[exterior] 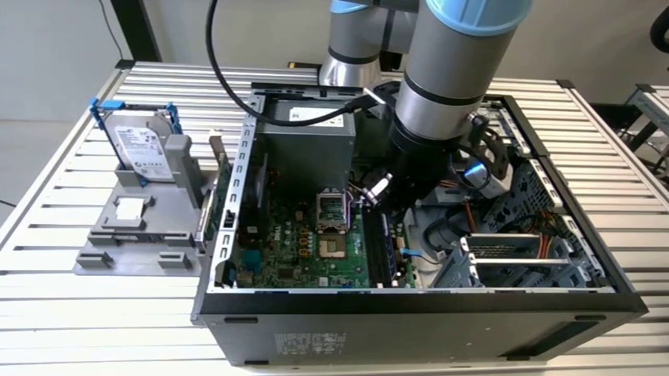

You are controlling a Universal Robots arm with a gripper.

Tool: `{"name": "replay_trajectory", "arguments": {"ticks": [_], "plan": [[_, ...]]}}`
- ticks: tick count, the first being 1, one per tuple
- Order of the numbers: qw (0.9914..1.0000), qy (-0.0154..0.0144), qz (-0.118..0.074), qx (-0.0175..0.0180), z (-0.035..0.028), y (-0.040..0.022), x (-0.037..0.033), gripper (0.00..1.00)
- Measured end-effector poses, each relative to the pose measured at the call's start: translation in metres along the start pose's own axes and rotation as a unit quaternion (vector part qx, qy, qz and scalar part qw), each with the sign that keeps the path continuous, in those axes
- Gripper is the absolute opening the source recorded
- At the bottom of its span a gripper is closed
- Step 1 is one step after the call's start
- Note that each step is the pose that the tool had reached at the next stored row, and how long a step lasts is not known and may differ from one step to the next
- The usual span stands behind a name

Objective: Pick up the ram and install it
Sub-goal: 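Press down the ram until it locks into place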

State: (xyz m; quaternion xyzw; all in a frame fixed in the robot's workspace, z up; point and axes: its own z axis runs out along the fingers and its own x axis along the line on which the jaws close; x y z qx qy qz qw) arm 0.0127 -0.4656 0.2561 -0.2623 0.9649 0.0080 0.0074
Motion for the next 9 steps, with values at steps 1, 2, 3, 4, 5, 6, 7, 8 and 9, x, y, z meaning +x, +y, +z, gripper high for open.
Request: {"name": "replay_trajectory", "arguments": {"ticks": [1,2,3,4,5,6,7,8,9], "plan": [[0.99999,-0.0001,-0.004,0.0,0.0,0.0,0.0,0.0],[0.99997,-0.0001,-0.008,0.0,0.0,0.0,0.0,0.0],[0.99993,-0.0002,-0.012,-0.0001,0.0,0.0,0.0,0.0],[0.99988,-0.0002,-0.016,-0.0001,0.0,0.0,0.0,0.0],[0.9998,-0.0003,-0.02,-0.0001,0.0,0.0,0.0,0.0],[0.99971,-0.0004,-0.024,0.0,0.0,0.0,-0.0001,0.0],[0.9996,-0.0005,-0.028,0.0,0.0,0.0,0.0,0.0],[0.99946,-0.0006,-0.033,0.0,0.0,0.0,-0.0001,0.0],[0.99931,-0.0007,-0.037,0.0,0.0,0.0,0.0,0.0]]}}
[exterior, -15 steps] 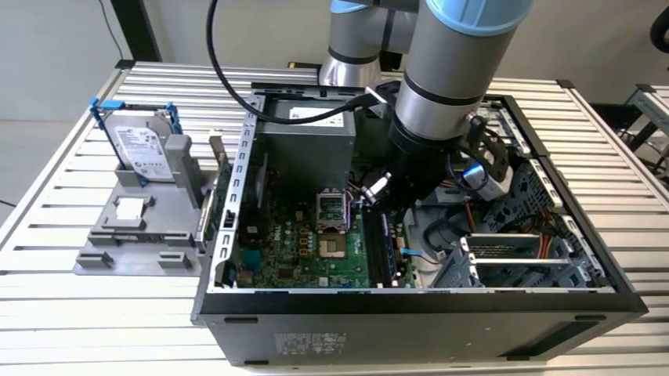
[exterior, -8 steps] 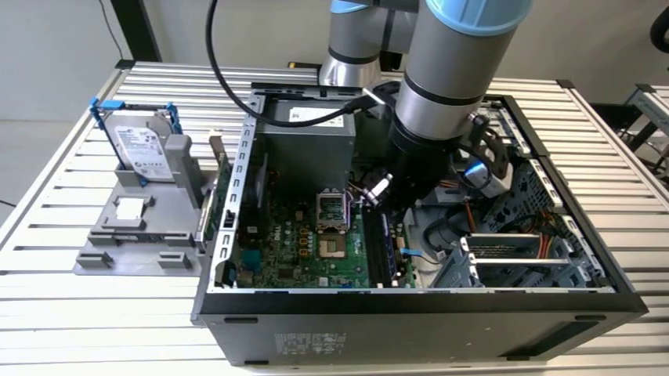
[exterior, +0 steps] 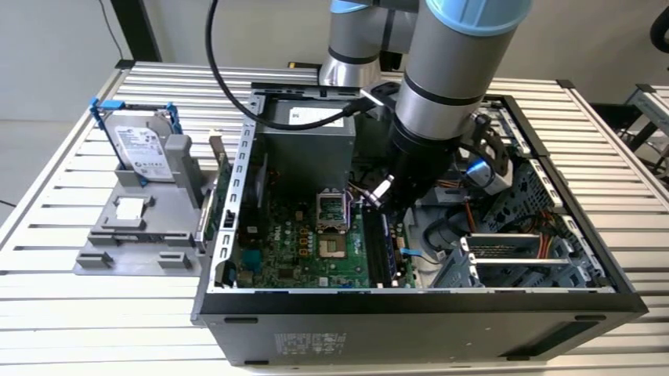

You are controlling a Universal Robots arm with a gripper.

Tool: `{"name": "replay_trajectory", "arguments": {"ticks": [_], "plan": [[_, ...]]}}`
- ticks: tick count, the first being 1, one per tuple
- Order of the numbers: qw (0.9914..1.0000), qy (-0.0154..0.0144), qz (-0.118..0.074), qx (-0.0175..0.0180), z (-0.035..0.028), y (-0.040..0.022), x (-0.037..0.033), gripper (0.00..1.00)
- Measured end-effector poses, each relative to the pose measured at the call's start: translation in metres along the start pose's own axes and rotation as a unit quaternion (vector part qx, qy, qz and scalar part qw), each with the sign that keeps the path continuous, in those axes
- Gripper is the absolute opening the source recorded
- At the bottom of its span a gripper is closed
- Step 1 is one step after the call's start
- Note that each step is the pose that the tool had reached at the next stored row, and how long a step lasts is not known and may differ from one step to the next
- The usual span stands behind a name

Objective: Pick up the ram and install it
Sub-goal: 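Press down the ram until it locks into place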

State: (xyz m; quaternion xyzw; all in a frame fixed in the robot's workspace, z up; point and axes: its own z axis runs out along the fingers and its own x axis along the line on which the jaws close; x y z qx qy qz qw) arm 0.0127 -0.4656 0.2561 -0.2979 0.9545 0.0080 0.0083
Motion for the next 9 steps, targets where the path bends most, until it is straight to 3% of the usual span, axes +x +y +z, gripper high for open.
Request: {"name": "replay_trajectory", "arguments": {"ticks": [5,9], "plan": [[0.99968,0.0,-0.025,-0.0004,0.0,0.0,0.0,0.0],[0.9987,0.0002,-0.051,-0.0008,0.0,0.0,0.0,0.0]]}}
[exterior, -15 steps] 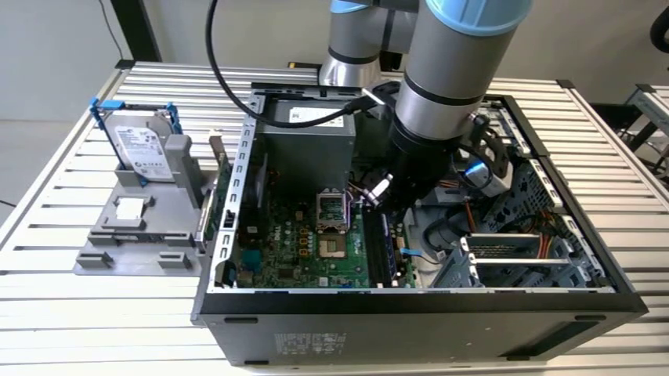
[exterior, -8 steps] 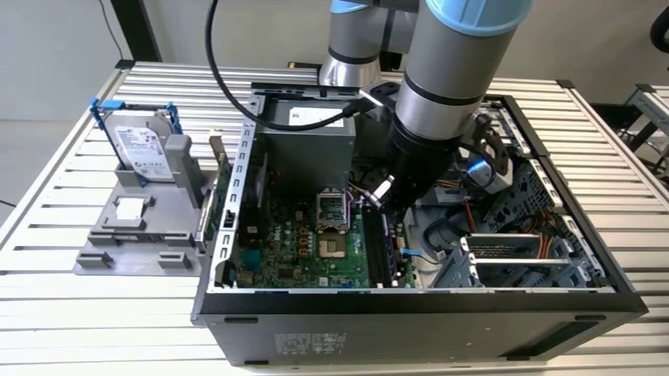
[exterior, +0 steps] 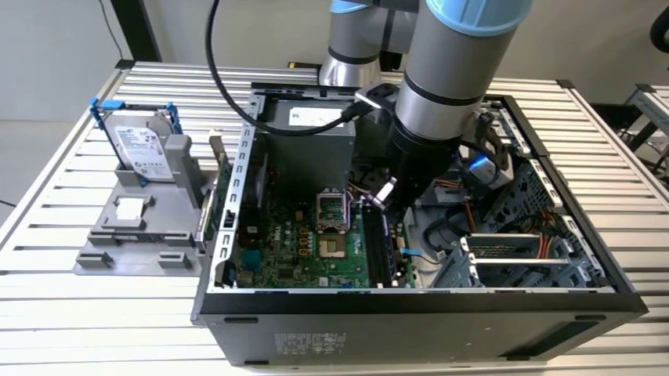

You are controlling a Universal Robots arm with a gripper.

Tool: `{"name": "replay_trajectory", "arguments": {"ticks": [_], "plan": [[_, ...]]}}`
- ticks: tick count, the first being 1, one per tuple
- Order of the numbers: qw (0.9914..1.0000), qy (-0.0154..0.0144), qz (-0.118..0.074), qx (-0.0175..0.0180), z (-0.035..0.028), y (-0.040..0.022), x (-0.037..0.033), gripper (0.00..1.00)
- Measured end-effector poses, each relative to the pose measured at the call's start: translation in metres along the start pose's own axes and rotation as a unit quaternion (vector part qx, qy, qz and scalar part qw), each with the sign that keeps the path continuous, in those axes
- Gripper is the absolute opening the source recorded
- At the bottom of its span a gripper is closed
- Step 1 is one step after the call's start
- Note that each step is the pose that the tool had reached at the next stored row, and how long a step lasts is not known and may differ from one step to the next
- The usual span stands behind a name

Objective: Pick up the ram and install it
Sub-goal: 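Press down the ram until it locks into place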

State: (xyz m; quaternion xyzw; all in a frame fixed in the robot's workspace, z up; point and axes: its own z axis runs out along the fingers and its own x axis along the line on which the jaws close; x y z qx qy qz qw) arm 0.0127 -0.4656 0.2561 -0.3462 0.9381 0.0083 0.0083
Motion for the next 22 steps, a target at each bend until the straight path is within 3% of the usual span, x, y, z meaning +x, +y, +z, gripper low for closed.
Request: {"name": "replay_trajectory", "arguments": {"ticks": [5,11,18,22], "plan": [[0.99962,-0.0002,-0.027,-0.0001,0.0,-0.0001,-0.0001,0.0],[0.99829,0.0001,-0.059,-0.0008,0.0,-0.0005,-0.0006,0.0],[0.99574,0.0003,-0.092,-0.0016,0.0,-0.0012,-0.0015,0.0],[0.9934,0.0004,-0.115,-0.0019,0.0,-0.0013,-0.0015,0.0]]}}
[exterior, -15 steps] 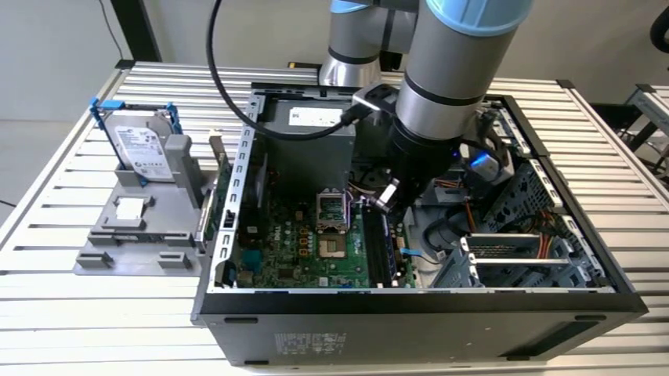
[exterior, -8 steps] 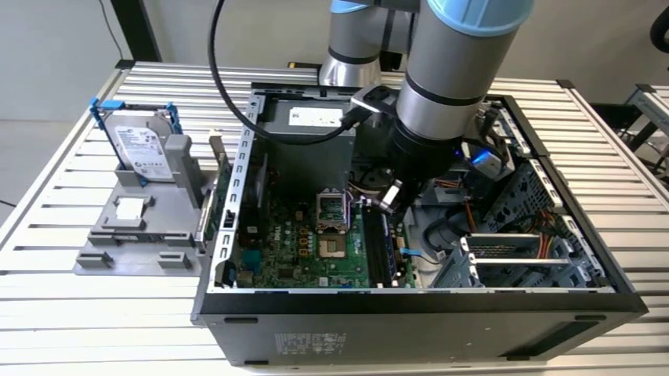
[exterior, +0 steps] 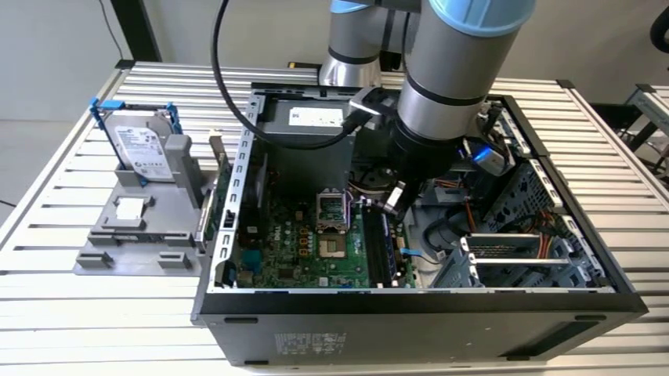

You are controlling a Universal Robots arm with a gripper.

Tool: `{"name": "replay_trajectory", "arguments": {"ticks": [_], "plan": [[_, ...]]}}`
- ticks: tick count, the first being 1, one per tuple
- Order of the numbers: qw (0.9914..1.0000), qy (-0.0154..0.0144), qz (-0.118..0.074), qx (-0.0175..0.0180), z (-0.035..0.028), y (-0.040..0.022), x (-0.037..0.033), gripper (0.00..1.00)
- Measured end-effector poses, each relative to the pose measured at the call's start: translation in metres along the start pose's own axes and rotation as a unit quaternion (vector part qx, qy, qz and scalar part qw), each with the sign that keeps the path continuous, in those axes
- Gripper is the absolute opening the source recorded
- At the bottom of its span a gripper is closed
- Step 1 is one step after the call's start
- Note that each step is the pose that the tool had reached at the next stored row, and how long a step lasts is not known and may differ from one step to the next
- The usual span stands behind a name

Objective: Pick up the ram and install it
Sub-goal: 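Press down the ram until it locks into place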

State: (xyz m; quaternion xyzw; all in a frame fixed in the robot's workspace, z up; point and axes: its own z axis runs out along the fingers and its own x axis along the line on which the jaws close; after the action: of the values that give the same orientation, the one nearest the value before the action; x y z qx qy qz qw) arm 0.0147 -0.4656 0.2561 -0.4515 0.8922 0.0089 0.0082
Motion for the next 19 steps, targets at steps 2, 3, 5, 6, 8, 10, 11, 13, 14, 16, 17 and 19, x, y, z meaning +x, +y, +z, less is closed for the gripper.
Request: {"name": "replay_trajectory", "arguments": {"ticks": [2,3,5,6,8,10,11,13,14,16,17,19], "plan": [[0.99993,-0.0001,-0.012,0.0,0.0,0.0,0.0,0.0],[0.99986,-0.0001,-0.017,-0.0001,0.0,-0.0003,-0.0002,0.0],[0.99967,-0.0001,-0.026,-0.0003,0.0001,-0.0004,-0.0003,0.0],[0.9995,0.0,-0.032,-0.0004,0.0001,-0.0004,-0.0003,0.0],[0.99899,-0.0001,-0.045,-0.0004,0.0,-0.0004,-0.0003,0.0],[0.99814,-0.0005,-0.061,-0.0002,0.0,-0.0004,-0.0003,0.0],[0.99761,-0.0007,-0.069,0.0,0.0,-0.0005,-0.0003,0.0],[0.99639,-0.0017,-0.085,0.001,0.0001,-0.0004,-0.0003,0.0],[0.99567,-0.0023,-0.093,0.0017,0.0001,-0.0004,-0.0003,0.0],[0.994,-0.0031,-0.109,0.0028,0.0002,-0.0004,-0.0003,0.0],[0.99305,-0.0033,-0.118,0.0032,0.0002,-0.0004,-0.0003,0.0],[0.9909,-0.0038,-0.135,0.0034,0.0008,-0.0004,-0.0002,0.0]]}}
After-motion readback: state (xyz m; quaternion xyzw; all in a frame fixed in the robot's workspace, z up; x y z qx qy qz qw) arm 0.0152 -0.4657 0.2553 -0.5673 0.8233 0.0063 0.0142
